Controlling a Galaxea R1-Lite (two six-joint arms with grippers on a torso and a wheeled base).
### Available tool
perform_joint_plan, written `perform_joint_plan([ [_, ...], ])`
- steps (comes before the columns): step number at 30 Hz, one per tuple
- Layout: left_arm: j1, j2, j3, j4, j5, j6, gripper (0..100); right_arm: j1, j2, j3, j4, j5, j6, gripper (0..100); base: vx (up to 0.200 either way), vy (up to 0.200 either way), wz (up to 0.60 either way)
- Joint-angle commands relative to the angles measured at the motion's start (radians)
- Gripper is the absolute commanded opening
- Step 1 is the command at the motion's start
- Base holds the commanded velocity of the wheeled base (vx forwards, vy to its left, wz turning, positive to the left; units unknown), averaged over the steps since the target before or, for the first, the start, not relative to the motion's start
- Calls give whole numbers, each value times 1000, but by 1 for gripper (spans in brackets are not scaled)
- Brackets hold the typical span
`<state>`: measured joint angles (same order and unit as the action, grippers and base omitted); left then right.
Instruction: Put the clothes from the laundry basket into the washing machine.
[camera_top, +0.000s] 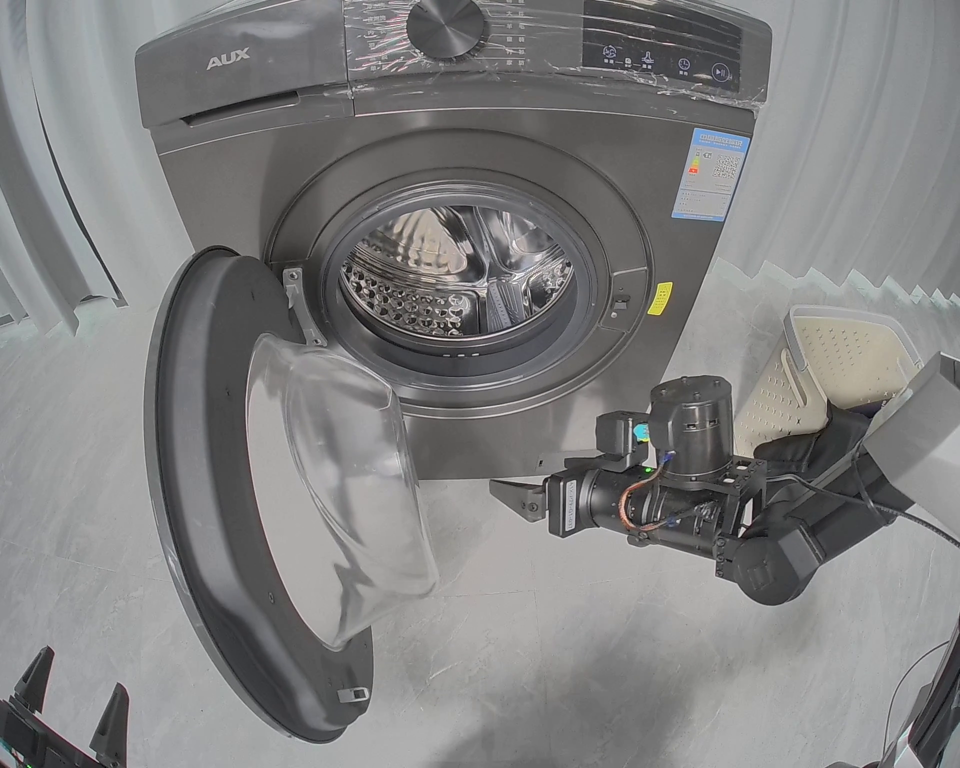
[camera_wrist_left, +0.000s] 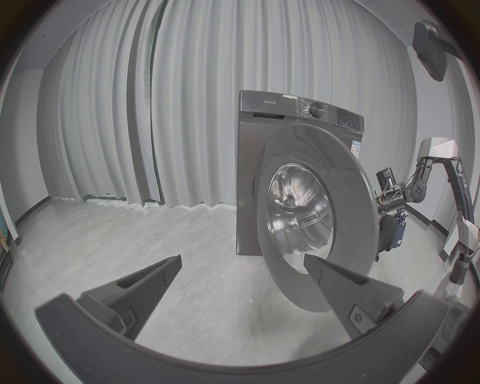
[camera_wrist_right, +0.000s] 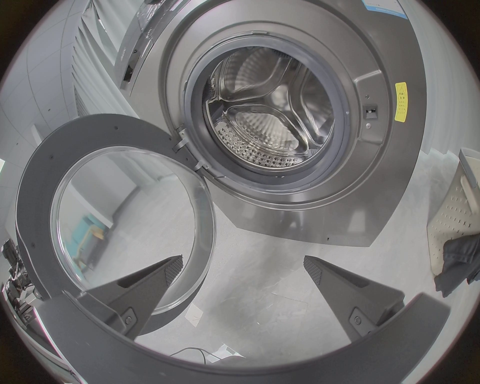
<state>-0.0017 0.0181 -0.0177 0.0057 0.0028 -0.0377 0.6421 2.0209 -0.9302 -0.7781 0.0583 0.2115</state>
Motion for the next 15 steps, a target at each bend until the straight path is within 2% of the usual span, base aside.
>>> perform_joint_plan([
  [1,0,-15,15,0,0,-1,100,37,42,-58,26,2,-1,100,0,0,0],
  [4,0,-15,15,0,0,-1,100,67,65,-101,62,5,-1,100,0,0,0],
  [15,0,-15,15,0,0,-2,100,152,154,-183,48,2,2,100,0,0,0],
])
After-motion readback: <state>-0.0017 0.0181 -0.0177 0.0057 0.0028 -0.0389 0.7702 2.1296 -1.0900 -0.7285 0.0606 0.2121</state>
